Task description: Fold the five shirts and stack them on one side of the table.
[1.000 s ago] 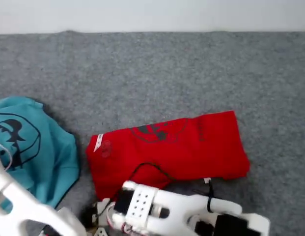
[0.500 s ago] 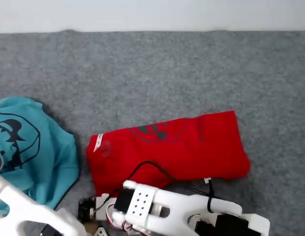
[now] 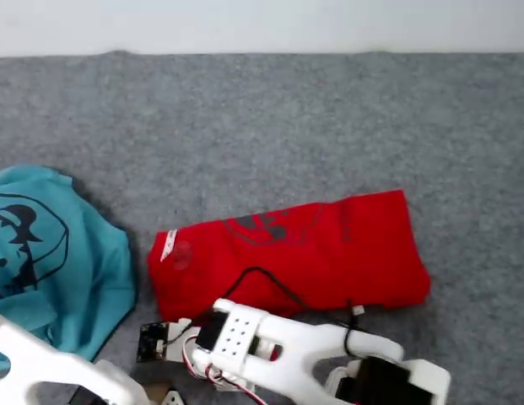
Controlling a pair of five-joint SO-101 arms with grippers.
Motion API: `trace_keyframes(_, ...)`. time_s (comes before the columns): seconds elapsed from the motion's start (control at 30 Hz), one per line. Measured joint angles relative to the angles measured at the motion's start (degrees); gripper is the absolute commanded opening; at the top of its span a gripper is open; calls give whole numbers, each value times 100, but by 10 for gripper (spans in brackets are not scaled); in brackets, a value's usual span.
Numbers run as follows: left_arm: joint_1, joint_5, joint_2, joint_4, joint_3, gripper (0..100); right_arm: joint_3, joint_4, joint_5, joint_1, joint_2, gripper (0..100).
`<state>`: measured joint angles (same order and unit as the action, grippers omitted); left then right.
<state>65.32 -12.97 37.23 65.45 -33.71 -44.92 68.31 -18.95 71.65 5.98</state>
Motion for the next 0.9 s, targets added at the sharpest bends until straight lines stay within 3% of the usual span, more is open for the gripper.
trace_keyframes(0.1,0,0,0,0,0,47,431,237,9,0,-387,196)
trace_keyframes(0.23,0,0,0,0,0,47,976,492,-229,-35,-835,0)
trace_keyframes(0.57,0,0,0,0,0,47,1785,1134,-563,-176,-1169,10)
trace_keyframes(0.9,0,0,0,0,0,47,2848,1547,-818,-1486,-1248,10)
